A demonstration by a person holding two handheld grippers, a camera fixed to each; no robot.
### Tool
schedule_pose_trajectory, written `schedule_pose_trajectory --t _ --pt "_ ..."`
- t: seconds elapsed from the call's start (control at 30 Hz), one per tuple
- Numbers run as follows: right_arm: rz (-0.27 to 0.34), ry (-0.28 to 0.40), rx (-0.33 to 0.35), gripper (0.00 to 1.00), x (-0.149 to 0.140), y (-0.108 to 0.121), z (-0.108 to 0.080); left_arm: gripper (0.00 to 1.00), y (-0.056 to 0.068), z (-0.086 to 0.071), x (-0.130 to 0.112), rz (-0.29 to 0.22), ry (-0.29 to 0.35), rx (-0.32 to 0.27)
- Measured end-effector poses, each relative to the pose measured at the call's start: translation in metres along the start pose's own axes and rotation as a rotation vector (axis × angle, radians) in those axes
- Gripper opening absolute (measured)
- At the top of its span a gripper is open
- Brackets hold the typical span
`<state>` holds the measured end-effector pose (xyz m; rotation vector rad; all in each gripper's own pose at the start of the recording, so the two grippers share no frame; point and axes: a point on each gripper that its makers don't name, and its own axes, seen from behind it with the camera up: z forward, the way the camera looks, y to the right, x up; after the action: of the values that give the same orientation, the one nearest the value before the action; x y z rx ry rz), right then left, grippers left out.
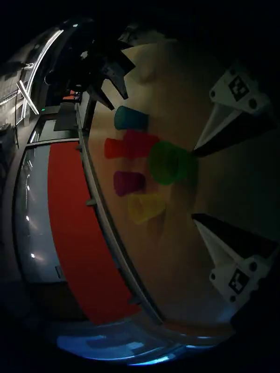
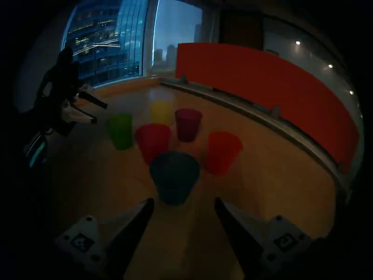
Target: Pour water
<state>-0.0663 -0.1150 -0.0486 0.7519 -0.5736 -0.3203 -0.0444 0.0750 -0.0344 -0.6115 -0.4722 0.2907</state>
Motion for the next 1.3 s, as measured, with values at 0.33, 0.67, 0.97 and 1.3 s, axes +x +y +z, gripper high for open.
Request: schedule_pose_trajectory --t 0.33,0.67,0.97,1.3 --pt "0.046 0.106 -0.106 1.00 0.015 0.016 -0.024 0.89 -0.028 -0.016 0.018 -0.080 0.099 0.122" --pt "0.109 0.258 -0.270 1.00 0.040 0.045 -0.050 0.89 -0.054 -0.035 0.043 -0.137 0.230 0.257" --pt "0.146 0.382 -0.416 1.00 0.061 0.070 -0.069 0.89 -0.070 -0.051 0.062 -0.210 0.342 0.356" --pt "0.208 0.503 -0.552 1.00 0.079 0.094 -0.092 0.89 -0.083 -0.071 0.082 -0.235 0.456 0.461"
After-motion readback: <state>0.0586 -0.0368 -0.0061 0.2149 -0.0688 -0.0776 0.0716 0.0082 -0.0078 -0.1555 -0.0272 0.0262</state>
